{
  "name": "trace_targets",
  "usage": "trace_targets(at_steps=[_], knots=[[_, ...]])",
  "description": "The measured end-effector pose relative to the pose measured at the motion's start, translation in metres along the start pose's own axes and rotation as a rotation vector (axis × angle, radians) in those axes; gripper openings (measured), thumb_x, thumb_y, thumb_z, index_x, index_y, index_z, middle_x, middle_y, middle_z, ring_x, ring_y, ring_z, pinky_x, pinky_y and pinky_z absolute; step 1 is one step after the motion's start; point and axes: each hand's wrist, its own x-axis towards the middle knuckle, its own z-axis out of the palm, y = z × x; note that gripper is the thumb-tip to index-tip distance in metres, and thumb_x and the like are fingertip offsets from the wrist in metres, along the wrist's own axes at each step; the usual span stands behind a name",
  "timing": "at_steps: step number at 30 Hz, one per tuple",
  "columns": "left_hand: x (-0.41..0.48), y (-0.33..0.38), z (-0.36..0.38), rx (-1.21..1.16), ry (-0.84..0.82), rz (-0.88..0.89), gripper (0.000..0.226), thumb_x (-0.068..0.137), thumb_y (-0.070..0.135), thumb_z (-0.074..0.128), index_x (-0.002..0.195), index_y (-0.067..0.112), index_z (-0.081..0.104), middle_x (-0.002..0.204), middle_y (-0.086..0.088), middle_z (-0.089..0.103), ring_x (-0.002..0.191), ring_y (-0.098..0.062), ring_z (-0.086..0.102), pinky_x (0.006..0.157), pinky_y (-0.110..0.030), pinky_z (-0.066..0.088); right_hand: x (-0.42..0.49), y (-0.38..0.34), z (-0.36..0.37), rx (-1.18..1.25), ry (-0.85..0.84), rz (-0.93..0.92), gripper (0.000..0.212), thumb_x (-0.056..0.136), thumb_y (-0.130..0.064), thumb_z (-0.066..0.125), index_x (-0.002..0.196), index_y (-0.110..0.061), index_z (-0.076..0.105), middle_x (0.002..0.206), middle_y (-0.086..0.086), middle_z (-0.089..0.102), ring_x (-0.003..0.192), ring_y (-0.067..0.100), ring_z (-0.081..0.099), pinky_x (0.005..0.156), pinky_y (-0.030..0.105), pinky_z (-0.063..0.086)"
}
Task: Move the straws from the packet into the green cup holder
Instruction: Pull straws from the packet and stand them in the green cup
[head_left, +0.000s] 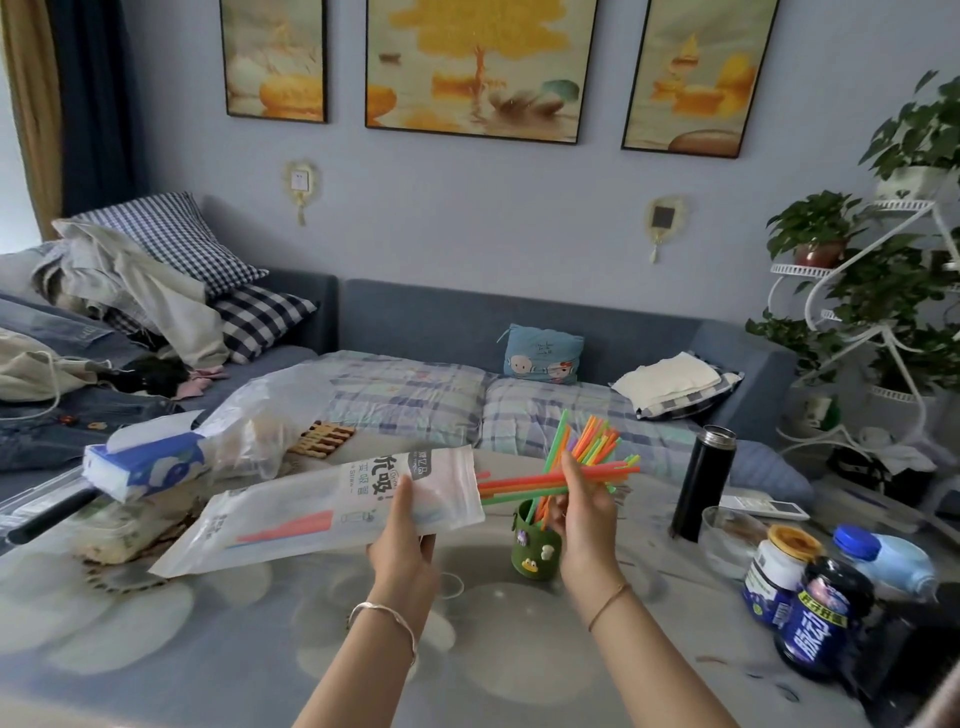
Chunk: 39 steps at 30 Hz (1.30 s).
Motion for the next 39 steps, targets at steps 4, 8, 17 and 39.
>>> trace_targets(at_steps=[4, 8, 17, 39], knots=[[-0.003, -0.009, 0.005, 0.023, 0.011, -0.027, 0.051, 0.079, 0.027, 0.075, 0.123, 0.009, 0.057, 0.120, -0.007, 0.066, 0.083, -0.013, 0.063, 0.094, -0.032, 0.048, -0.006, 0.015, 0.010, -0.176, -0.197, 0.067, 0.028, 0.083, -0.036, 0.066, 0.070, -0.013, 0.060, 0.050, -0.003, 0.048, 0.043, 0.009, 0.044, 0.046, 0.022, 0.036], [-0.001, -0.013, 0.005, 0.000, 0.016, -0.050, 0.046, 0.079, 0.027, 0.075, 0.118, 0.009, 0.058, 0.120, -0.008, 0.065, 0.080, -0.012, 0.062, 0.095, -0.029, 0.049, -0.001, 0.014, 0.012, -0.181, -0.136, 0.008, 0.028, 0.089, -0.032, 0.059, 0.072, -0.010, 0.060, 0.050, 0.001, 0.047, 0.042, 0.010, 0.043, 0.041, 0.020, 0.035], [0.012, -0.022, 0.003, 0.013, 0.027, -0.060, 0.055, 0.080, 0.026, 0.075, 0.127, 0.005, 0.055, 0.124, -0.010, 0.064, 0.095, -0.018, 0.063, 0.088, -0.028, 0.050, 0.010, 0.017, 0.008, -0.216, -0.149, -0.046, 0.025, 0.090, -0.029, 0.059, 0.071, -0.013, 0.056, 0.051, 0.000, 0.045, 0.036, 0.003, 0.042, 0.035, 0.013, 0.034], [0.061, -0.049, -0.002, 0.057, 0.103, -0.082, 0.046, 0.081, 0.026, 0.073, 0.119, 0.006, 0.055, 0.099, -0.005, 0.064, 0.076, -0.012, 0.060, 0.087, -0.029, 0.051, 0.124, -0.029, -0.021, -0.828, -0.089, -0.615, 0.050, 0.094, -0.041, 0.045, 0.053, -0.015, 0.042, 0.044, -0.003, 0.041, 0.036, 0.010, 0.040, 0.033, 0.015, 0.029]])
